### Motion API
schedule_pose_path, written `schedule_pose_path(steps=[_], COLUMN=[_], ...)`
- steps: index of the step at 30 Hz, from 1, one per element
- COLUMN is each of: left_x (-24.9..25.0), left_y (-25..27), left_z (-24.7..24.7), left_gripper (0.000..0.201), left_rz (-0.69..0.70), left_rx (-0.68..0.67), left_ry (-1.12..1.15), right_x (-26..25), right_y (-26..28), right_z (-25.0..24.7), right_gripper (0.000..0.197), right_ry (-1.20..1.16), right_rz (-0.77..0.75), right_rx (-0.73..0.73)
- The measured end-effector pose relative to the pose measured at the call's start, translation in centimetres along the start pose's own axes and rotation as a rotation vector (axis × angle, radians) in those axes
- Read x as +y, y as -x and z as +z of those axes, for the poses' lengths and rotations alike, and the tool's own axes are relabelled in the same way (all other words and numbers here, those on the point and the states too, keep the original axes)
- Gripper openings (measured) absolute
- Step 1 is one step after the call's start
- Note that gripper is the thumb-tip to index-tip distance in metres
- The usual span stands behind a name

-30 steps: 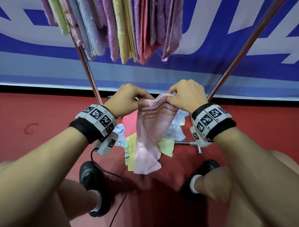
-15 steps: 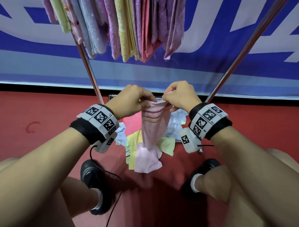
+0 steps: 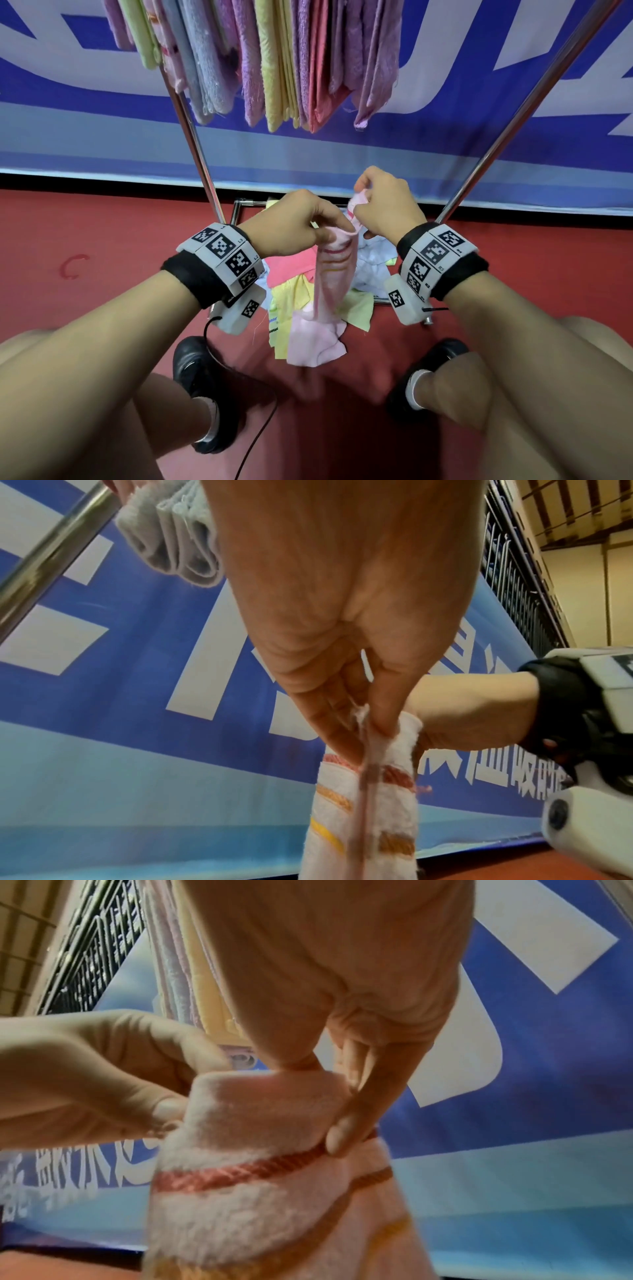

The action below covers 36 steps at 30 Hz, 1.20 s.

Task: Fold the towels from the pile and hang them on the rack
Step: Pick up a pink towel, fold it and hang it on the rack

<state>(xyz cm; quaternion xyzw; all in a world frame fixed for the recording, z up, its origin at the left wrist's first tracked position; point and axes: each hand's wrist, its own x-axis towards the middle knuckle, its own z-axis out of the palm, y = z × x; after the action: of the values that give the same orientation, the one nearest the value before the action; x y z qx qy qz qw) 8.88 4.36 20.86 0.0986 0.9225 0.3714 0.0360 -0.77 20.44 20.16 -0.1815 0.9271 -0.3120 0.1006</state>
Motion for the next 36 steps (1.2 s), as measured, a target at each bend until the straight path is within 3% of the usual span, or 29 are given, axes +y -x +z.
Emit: schedule_pose_path(steps=[5,10,17,20,23,28,31,34,36], left_x=[-1.4,-1.5,-1.5,-1.2,-0.9,-0.7,-0.6,-1.1,-0.7], left_y=[-0.2,-0.4,-0.1,0.0,0.1,-0.4,-0.2,-0.2,-0.3], left_z=[-1.1,-1.0,-1.3,-1.5,-1.6,-1.2,-0.1,1.2,1.4], left_gripper=[0.019,0.017,0.016,0.014,0.012,0.041,0.042,0.032,0.025], left_rz=[-0.131,-0.006,-0.036,-0.051,-0.062,-0.187,-0.305,-0.36,-0.338], left_rx=[0.241,0.337,0.259,0.291,0.308,0.345,0.138,0.12,0.166], left_ry=[-0.165,-0.175,-0.195,-0.196,-0.06,0.35,0.621,0.549,0.547], right_x=[-0.3,-0.2,-0.3,-0.2,0.1,0.4,0.6,0.9,1.0], right_y=[0.5,0.2,0.0,0.2,0.4,0.1,-0.4,-0.4,-0.6], right_z=[-1.1,-1.5,-1.7,-1.6,-1.7,-1.4,-1.7,-2.4,-2.8], right_gripper=[0.051,0.019,0.016,0.01,0.025,0.004,0.01,0.009,0.011], right_ry=[-0.143,-0.252,-0.228,-0.254,-0.209,-0.176,-0.291,-0.39,-0.467], right_rz=[-0.121,-0.148,-0.191,-0.214,-0.258,-0.35,-0.328,-0.297,-0.265], right_rx=[-0.161,-0.299,-0.363,-0.351,-0.333,-0.219,-0.238,-0.226,-0.115])
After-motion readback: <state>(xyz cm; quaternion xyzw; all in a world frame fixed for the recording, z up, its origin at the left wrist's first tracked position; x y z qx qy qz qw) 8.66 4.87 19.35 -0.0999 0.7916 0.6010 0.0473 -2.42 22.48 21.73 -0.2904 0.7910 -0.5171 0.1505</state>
